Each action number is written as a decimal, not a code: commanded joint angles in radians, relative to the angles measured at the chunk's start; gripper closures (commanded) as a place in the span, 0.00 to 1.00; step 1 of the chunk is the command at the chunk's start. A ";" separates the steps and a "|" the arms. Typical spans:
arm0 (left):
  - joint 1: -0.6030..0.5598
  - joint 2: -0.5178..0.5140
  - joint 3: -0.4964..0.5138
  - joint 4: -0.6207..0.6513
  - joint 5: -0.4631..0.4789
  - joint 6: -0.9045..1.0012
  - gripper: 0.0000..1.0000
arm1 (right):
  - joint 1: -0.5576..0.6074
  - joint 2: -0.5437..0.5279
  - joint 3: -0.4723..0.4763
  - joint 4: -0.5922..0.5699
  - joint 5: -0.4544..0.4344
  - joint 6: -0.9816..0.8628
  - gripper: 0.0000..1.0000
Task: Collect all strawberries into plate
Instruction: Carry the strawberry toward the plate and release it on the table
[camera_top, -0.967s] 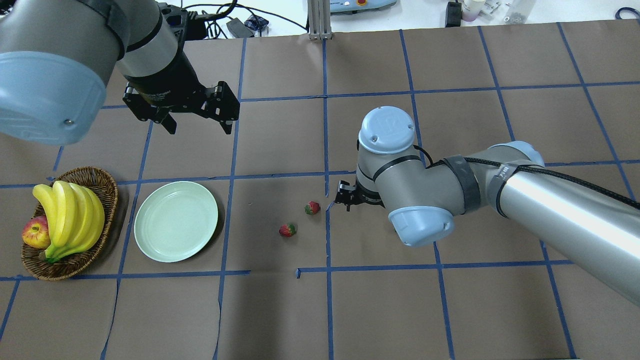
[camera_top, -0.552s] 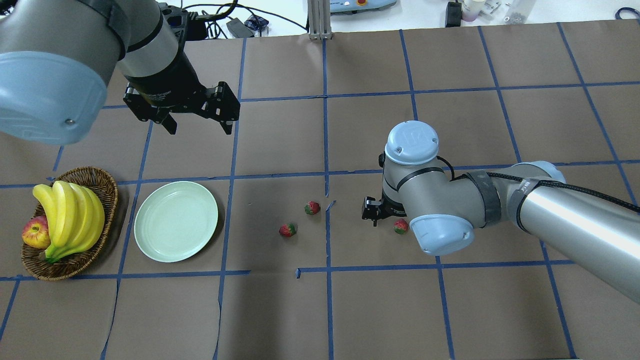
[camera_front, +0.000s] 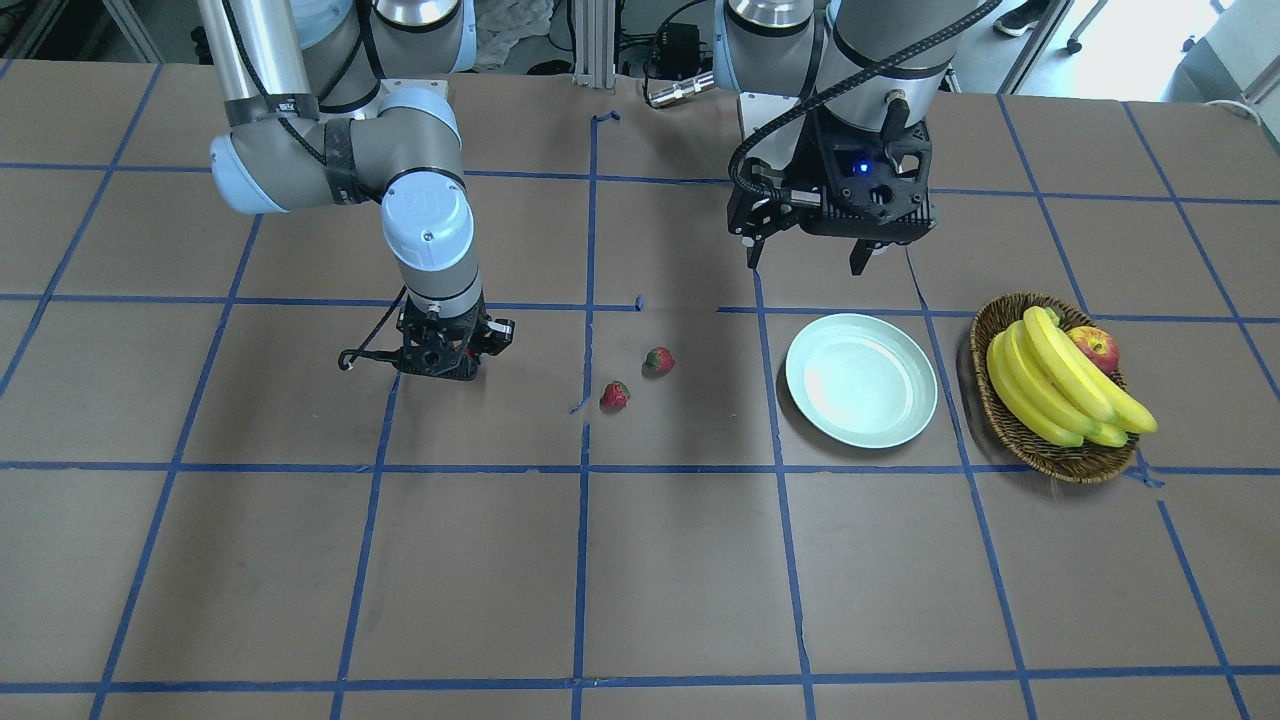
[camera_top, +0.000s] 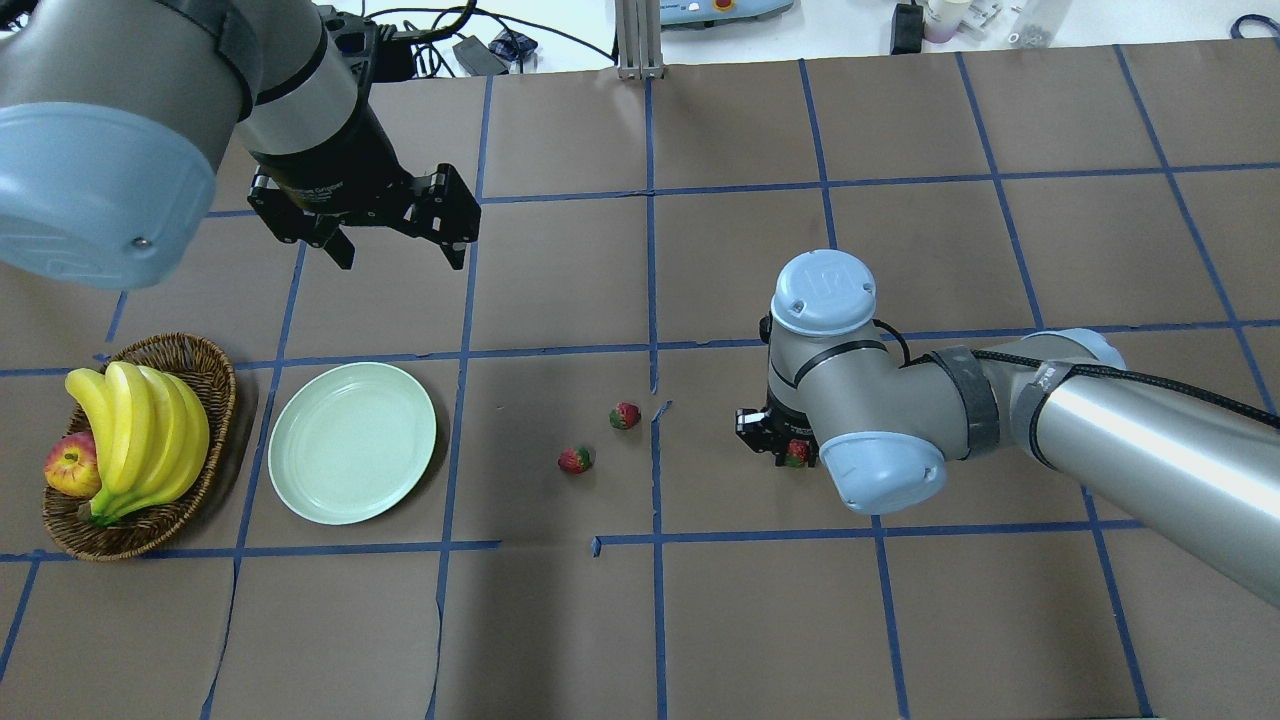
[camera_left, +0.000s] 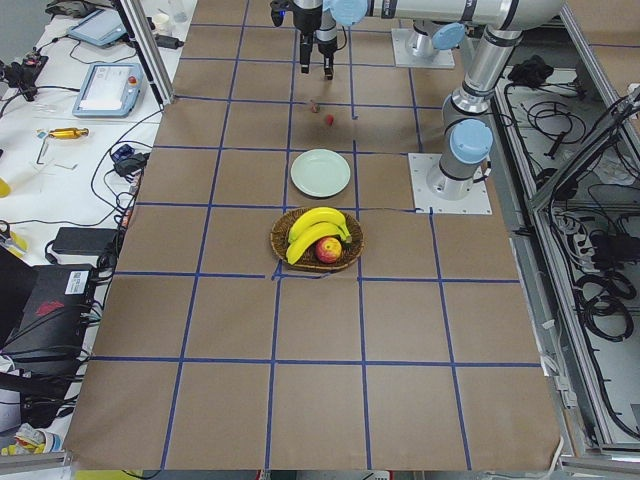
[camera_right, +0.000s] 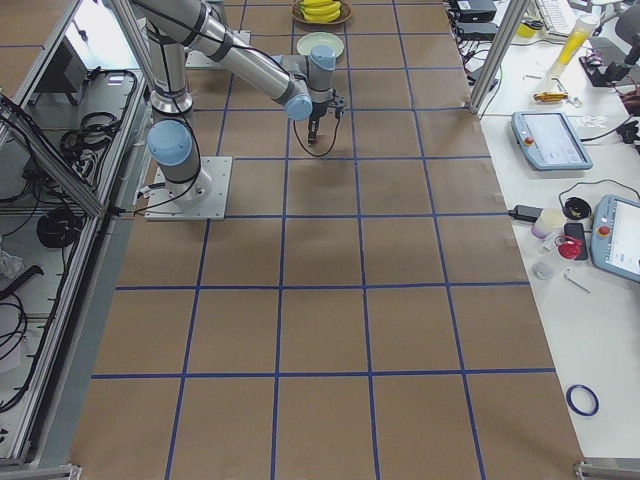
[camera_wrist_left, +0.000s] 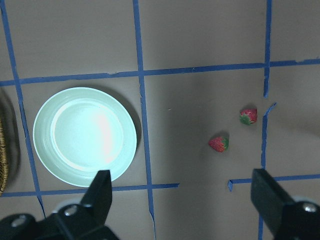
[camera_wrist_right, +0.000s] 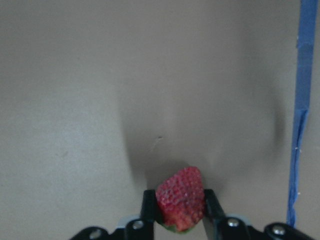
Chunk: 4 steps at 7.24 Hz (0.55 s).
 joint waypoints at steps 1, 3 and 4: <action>0.000 0.000 0.000 0.000 0.000 -0.001 0.00 | 0.000 0.001 -0.013 -0.001 0.007 0.001 0.87; 0.000 0.000 0.000 0.000 0.000 -0.001 0.00 | 0.009 -0.008 -0.117 -0.001 0.080 0.082 0.98; 0.000 0.000 0.001 0.000 0.000 -0.001 0.00 | 0.027 0.001 -0.198 -0.004 0.225 0.224 0.97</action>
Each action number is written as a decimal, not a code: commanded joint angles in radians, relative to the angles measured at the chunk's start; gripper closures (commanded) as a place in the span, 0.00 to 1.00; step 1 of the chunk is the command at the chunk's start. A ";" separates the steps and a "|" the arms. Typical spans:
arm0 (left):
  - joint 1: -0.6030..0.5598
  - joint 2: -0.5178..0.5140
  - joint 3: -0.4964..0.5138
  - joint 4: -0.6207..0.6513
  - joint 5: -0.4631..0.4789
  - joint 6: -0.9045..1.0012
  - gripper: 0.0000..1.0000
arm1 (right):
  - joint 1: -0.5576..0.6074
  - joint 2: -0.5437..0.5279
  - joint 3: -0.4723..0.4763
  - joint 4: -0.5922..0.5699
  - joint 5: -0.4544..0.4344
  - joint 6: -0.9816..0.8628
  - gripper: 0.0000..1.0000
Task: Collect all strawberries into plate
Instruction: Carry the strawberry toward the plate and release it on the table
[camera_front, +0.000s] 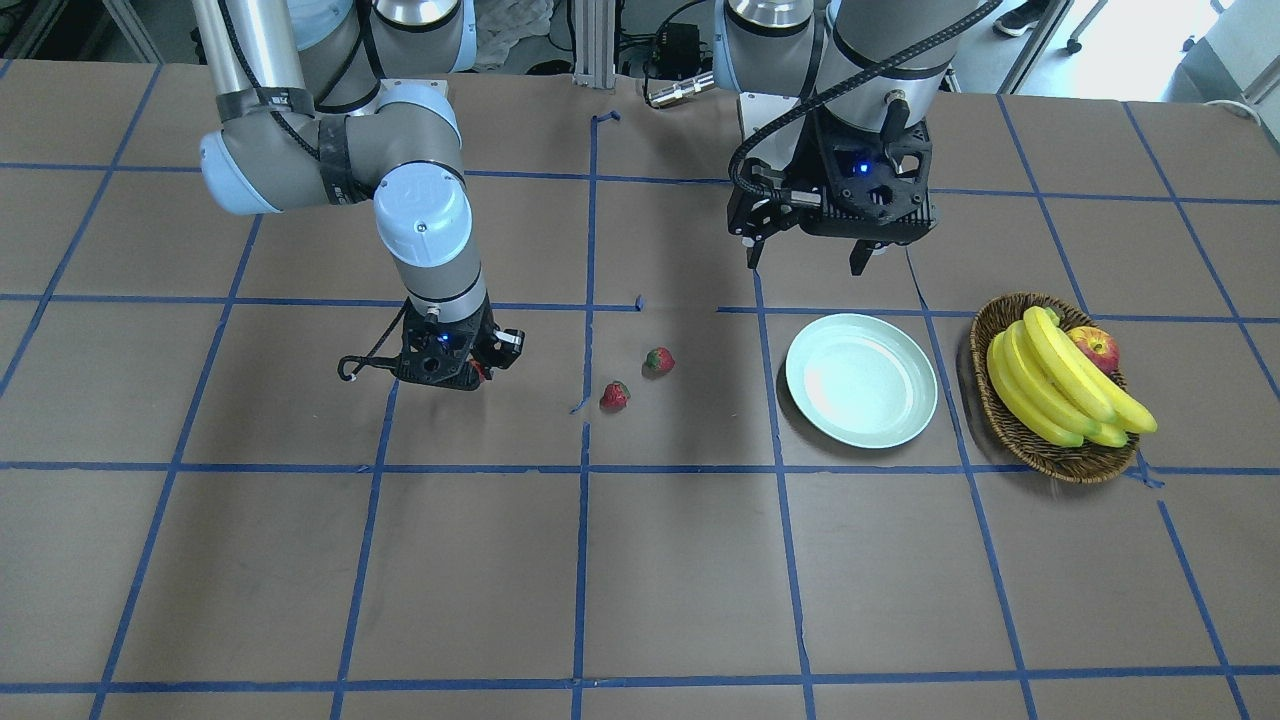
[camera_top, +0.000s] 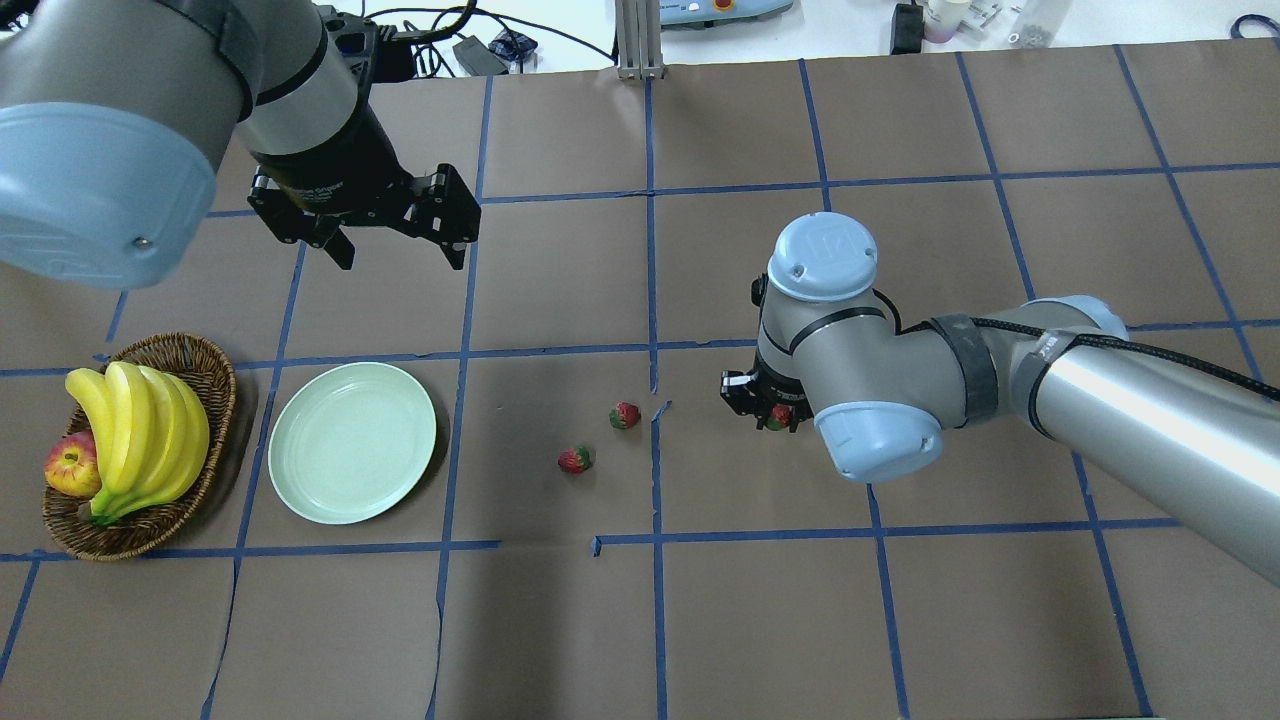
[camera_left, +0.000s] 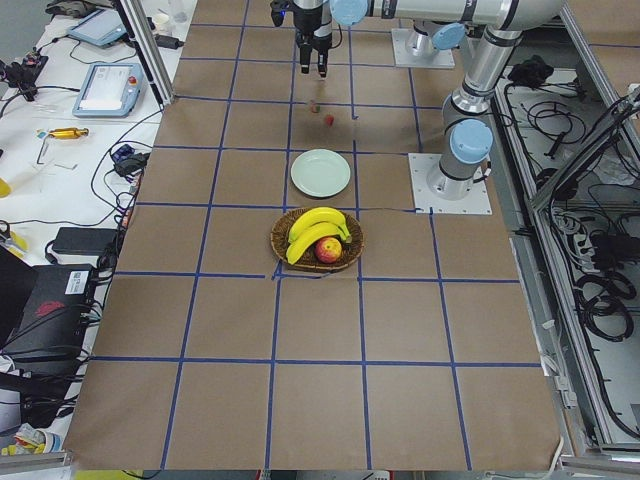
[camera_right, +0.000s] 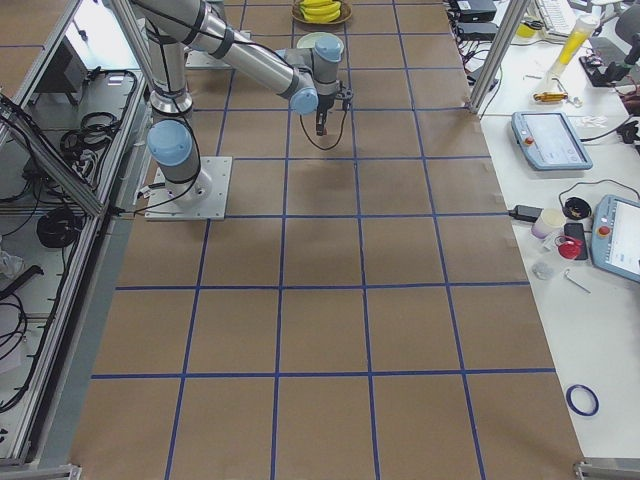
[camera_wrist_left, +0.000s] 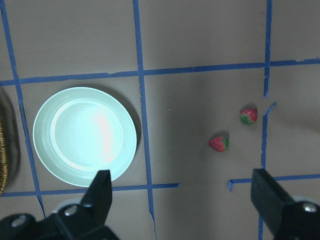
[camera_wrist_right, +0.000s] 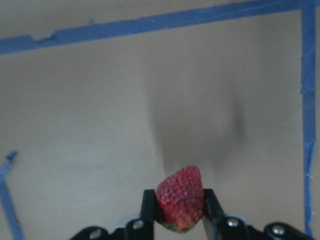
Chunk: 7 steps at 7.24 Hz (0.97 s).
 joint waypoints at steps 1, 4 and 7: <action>0.000 0.003 0.000 0.000 0.000 0.000 0.00 | 0.095 0.054 -0.160 0.007 0.167 0.234 0.97; 0.000 0.005 -0.002 0.000 0.000 0.000 0.00 | 0.329 0.288 -0.395 0.026 0.107 0.425 0.95; 0.000 0.005 -0.002 0.000 0.000 0.000 0.00 | 0.351 0.317 -0.390 0.021 0.124 0.416 0.01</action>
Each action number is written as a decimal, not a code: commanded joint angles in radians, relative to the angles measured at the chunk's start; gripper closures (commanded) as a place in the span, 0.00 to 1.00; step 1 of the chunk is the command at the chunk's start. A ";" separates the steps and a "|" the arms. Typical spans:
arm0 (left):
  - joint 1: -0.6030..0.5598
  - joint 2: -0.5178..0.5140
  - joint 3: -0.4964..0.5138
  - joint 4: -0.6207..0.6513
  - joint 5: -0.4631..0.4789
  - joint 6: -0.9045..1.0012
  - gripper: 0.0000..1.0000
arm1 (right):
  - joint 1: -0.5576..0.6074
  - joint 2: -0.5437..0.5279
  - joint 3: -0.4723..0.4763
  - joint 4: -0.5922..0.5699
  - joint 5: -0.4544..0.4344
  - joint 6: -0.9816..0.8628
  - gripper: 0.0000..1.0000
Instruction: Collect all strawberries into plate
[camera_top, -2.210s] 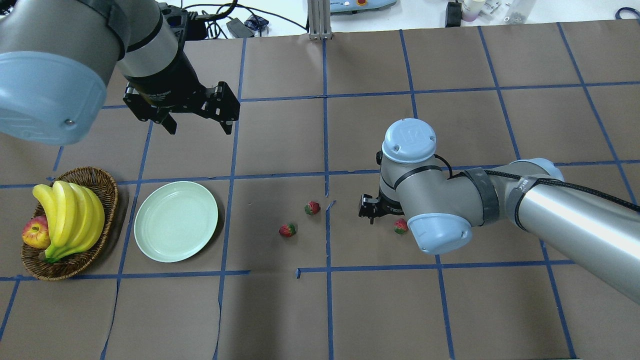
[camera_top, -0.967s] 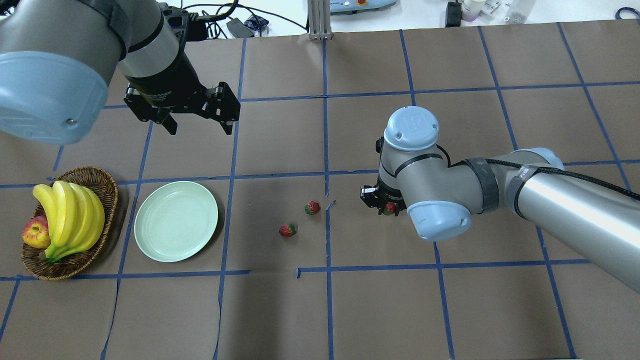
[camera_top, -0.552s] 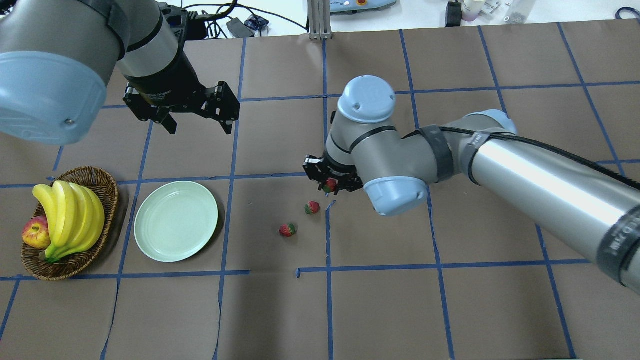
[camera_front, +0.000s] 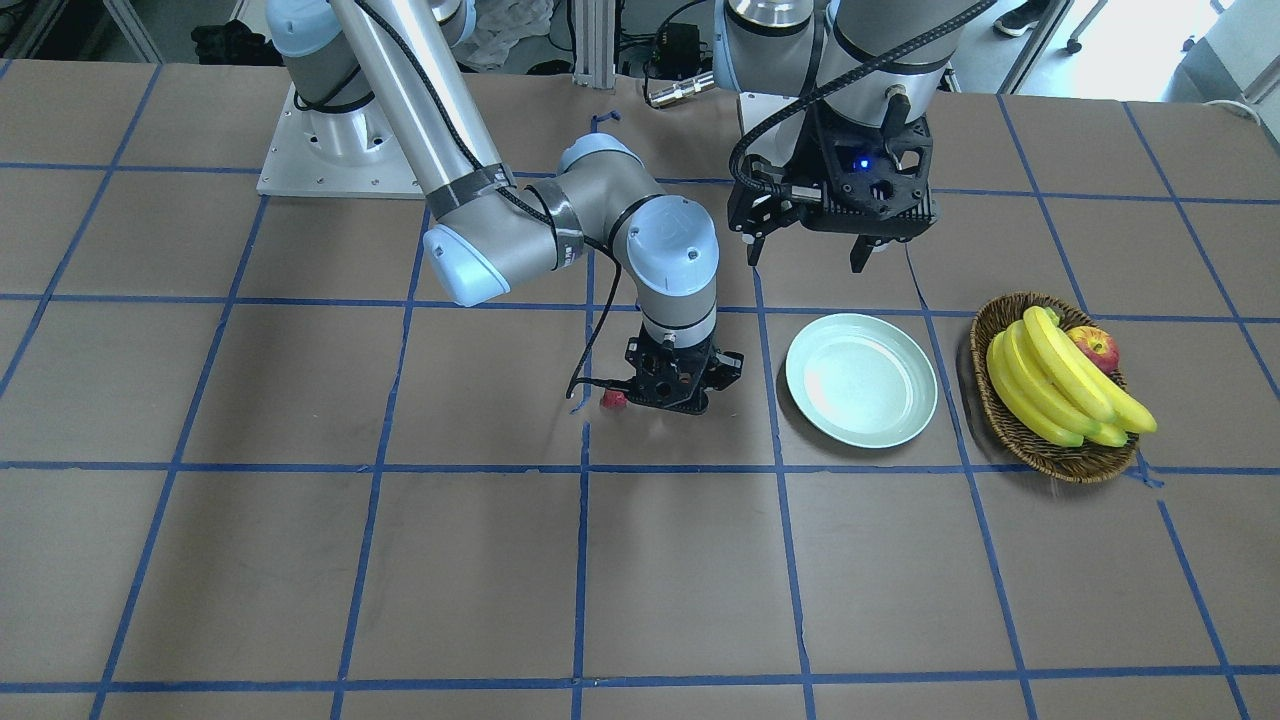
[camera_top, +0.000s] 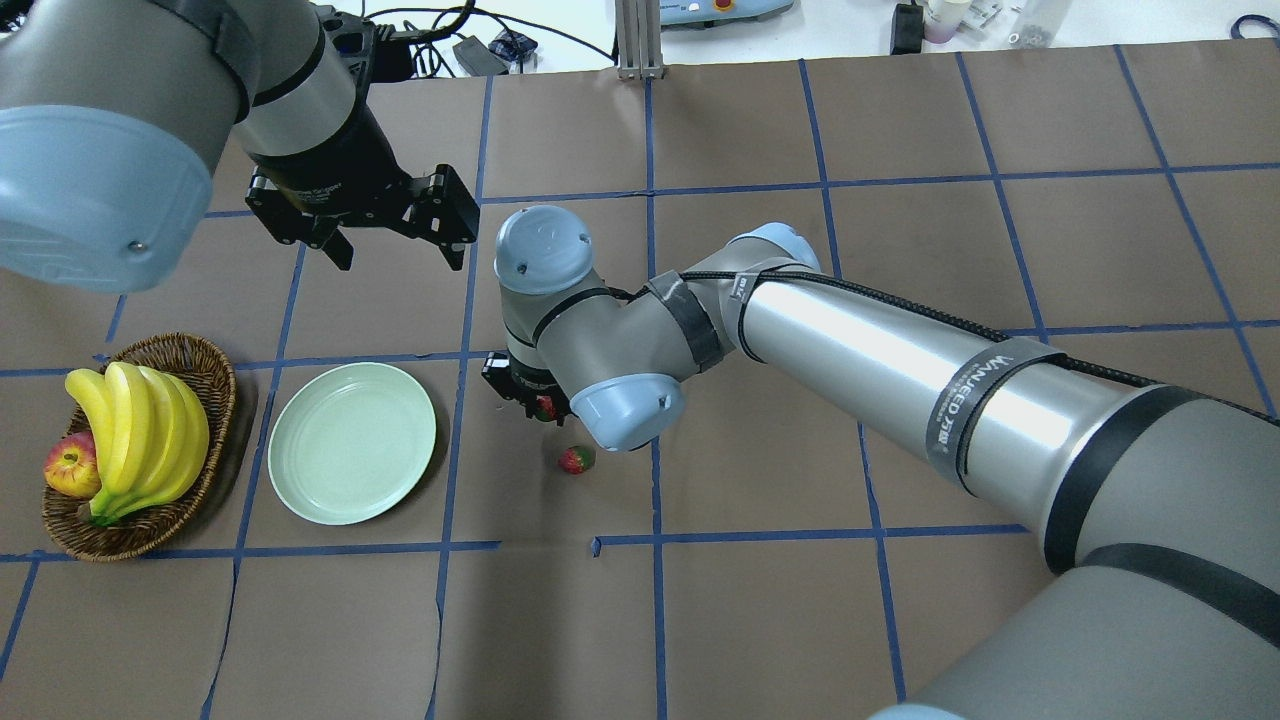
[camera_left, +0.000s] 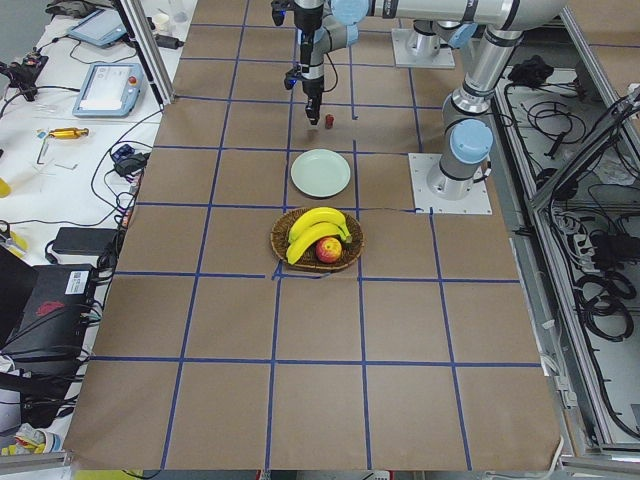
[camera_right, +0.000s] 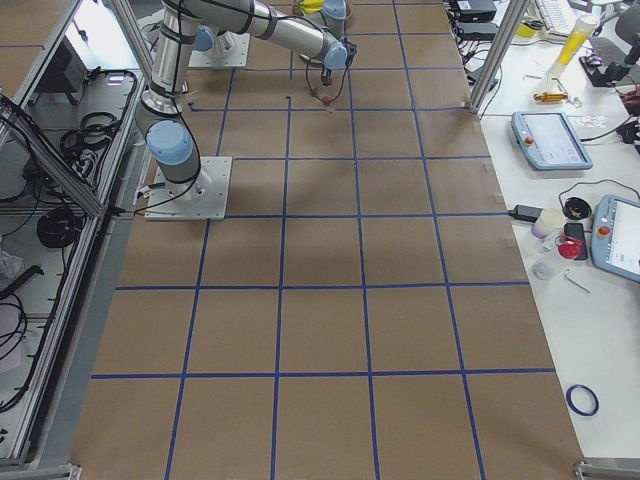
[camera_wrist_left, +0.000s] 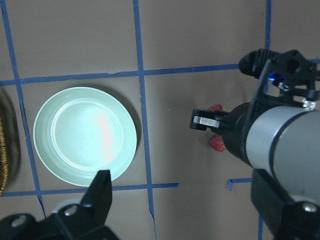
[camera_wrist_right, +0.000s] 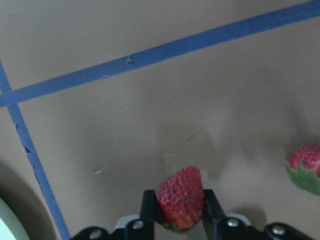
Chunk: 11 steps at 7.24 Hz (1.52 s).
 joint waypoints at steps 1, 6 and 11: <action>0.000 0.003 0.000 0.000 0.000 0.002 0.00 | -0.001 -0.025 0.003 0.004 -0.012 -0.022 0.00; 0.000 0.003 0.000 0.000 0.000 0.002 0.00 | -0.419 -0.469 0.059 0.564 -0.092 -0.659 0.00; 0.000 -0.003 -0.002 -0.003 0.000 0.002 0.00 | -0.506 -0.570 -0.136 0.778 -0.146 -0.752 0.00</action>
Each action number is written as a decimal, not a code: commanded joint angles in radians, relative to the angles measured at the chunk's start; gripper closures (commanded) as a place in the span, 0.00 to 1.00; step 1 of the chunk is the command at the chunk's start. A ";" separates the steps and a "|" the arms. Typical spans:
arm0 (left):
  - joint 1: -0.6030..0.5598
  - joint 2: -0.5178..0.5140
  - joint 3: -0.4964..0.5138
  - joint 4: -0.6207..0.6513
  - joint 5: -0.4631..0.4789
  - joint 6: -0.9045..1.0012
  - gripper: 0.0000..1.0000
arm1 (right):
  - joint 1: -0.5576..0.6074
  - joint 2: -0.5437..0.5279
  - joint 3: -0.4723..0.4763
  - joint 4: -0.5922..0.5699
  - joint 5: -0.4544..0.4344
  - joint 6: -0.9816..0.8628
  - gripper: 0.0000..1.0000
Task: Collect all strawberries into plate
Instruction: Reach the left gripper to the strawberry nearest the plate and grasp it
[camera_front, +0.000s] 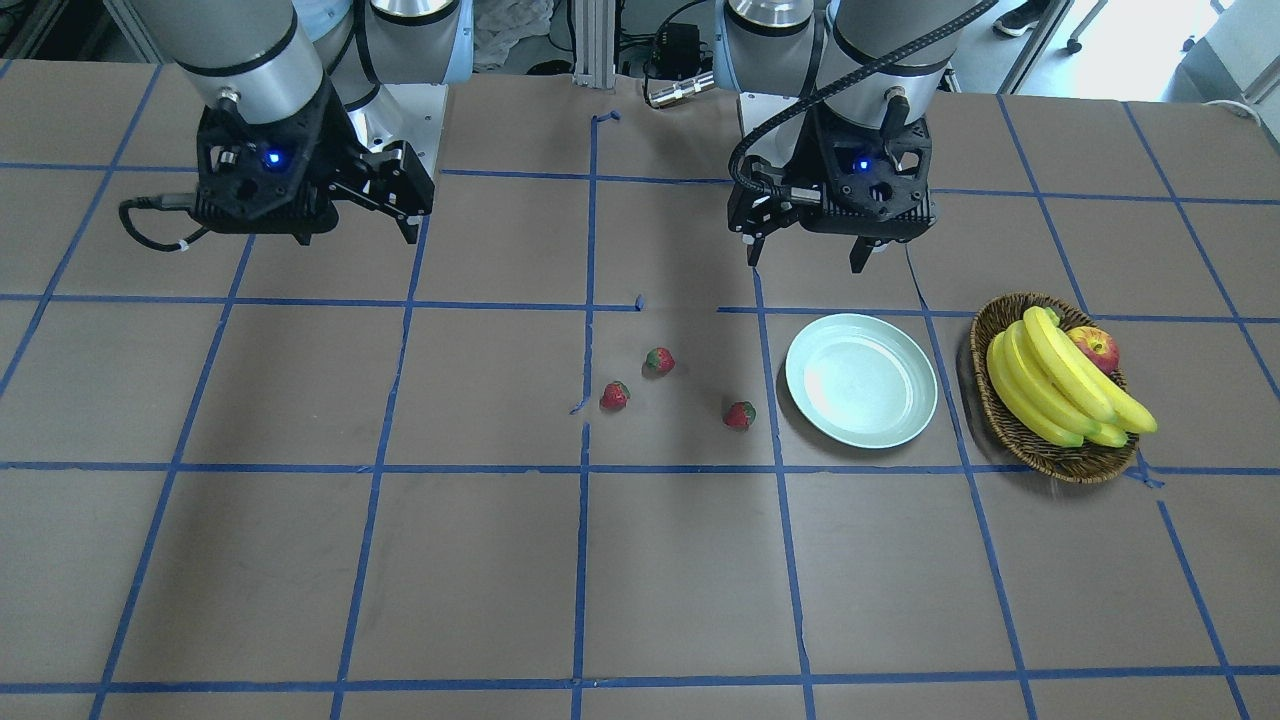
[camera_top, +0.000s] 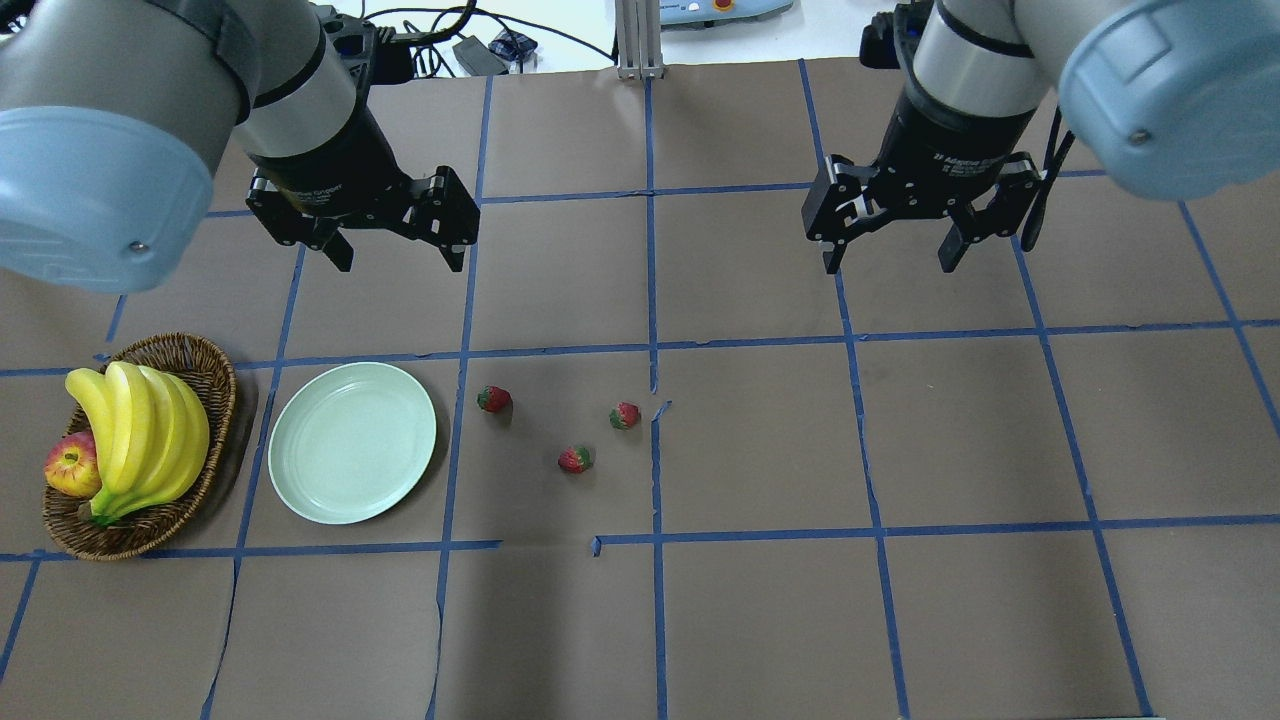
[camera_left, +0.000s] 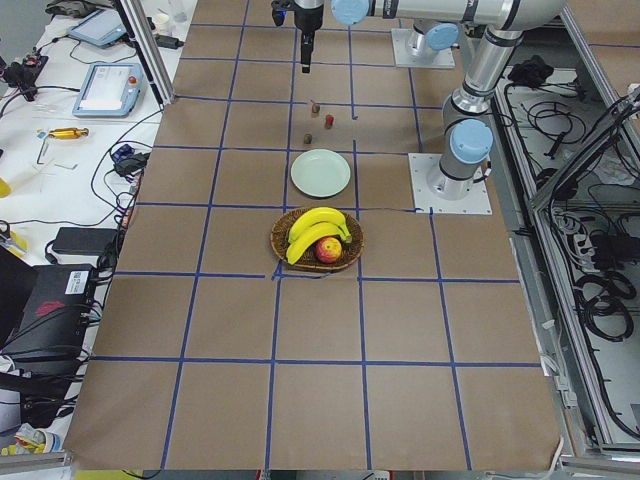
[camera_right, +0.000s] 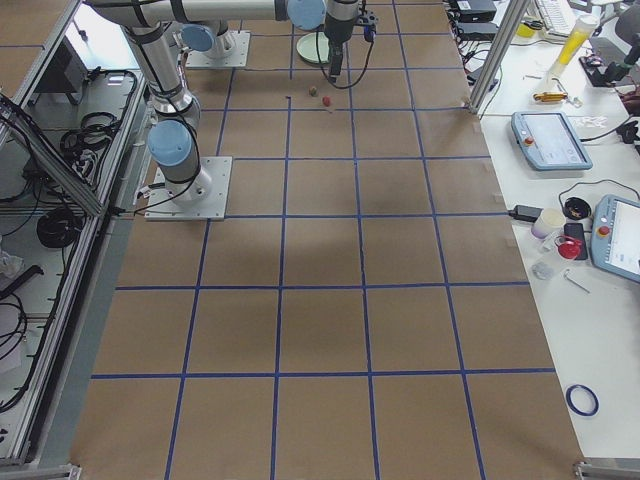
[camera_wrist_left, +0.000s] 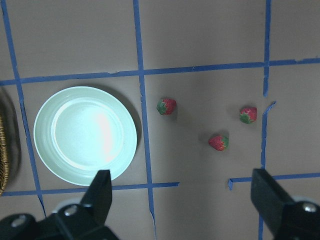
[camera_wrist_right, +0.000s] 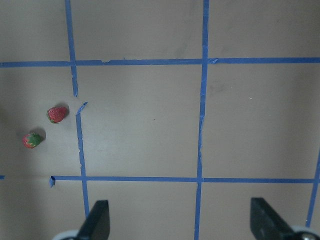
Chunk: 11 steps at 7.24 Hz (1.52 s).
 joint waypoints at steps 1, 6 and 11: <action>0.000 -0.007 0.001 0.001 0.003 0.001 0.00 | -0.002 -0.011 -0.026 -0.073 -0.037 0.009 0.03; 0.002 -0.059 -0.095 0.083 0.015 0.001 0.00 | -0.002 -0.005 -0.013 -0.116 -0.060 0.033 0.00; 0.003 -0.258 -0.412 0.575 -0.054 -0.041 0.05 | -0.002 -0.005 -0.015 -0.116 -0.050 0.037 0.00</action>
